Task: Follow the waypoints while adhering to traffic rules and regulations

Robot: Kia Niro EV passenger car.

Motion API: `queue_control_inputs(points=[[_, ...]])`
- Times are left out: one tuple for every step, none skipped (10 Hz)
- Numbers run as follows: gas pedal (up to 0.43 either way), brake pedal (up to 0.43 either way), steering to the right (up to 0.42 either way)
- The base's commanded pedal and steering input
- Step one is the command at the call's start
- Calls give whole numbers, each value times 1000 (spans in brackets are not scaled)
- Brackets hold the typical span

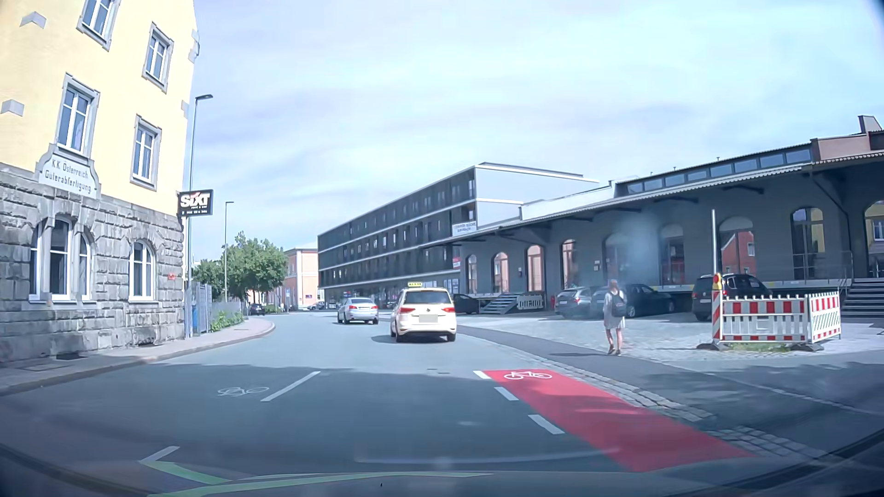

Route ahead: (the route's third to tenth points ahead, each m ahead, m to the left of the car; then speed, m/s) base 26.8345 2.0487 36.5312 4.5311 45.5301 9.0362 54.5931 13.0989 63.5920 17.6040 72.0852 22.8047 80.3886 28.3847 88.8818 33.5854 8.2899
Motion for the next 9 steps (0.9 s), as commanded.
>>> queue_control_inputs(points=[[79, 0, -24], [79, 0, -24], [79, 0, -24], [79, 0, -24], [79, 0, -24], [79, 0, -23], [79, 0, -24], [79, 0, -26], [87, 0, -27]])
